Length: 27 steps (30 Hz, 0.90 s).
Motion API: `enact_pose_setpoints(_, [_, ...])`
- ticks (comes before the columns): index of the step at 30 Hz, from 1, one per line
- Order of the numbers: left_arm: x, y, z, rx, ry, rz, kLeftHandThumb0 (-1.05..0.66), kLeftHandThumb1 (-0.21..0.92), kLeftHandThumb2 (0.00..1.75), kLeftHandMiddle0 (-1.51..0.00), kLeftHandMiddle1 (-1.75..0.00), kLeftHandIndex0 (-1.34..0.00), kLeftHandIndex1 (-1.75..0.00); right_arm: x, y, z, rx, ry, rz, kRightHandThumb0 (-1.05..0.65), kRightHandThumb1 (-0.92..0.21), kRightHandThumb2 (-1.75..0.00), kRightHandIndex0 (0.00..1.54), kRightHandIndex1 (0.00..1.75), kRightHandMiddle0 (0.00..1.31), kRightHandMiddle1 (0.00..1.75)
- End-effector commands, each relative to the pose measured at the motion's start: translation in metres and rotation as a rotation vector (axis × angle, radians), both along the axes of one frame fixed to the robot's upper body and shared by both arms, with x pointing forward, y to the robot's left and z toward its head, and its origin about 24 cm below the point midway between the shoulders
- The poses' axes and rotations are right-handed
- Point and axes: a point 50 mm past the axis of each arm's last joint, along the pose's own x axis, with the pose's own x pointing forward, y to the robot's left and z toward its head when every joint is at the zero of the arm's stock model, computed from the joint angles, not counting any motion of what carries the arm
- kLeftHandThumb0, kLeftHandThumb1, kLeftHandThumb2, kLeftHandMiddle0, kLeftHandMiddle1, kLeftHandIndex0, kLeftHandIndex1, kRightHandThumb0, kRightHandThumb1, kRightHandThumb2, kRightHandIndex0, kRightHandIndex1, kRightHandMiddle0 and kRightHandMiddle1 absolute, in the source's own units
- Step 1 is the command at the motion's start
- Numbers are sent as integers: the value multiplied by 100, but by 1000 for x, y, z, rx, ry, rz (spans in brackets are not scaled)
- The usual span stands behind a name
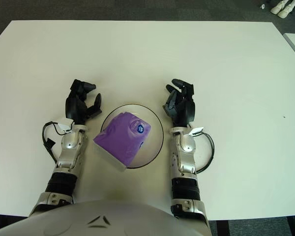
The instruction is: Put the tissue paper into the plate.
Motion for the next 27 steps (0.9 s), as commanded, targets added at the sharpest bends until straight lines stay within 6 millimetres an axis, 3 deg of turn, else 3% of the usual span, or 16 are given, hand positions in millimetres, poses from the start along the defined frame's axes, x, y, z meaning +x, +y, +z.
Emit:
enact_pose_setpoints(1, [-28,-1,-47,-32,231,22,0,50,96,-60,-129,-45,-175,-13,-3,-32,-93,127,-94,-48,-87,-105,42,114,23,150])
enact_pose_setpoints(11, [-28,-1,-47,-39,227,20,0,48,98,-61,-129,-46,-175,-14,3,-35,-229,101,-180,-45,-88,-111,54,120,39,162])
enact_pose_setpoints(27, [-28,-1,-47,-36,234,25,0,49,98,-61,-129,-45,-175,-15,1,-43,-293,142,-240,-43,-83,-119,57,121,43,162])
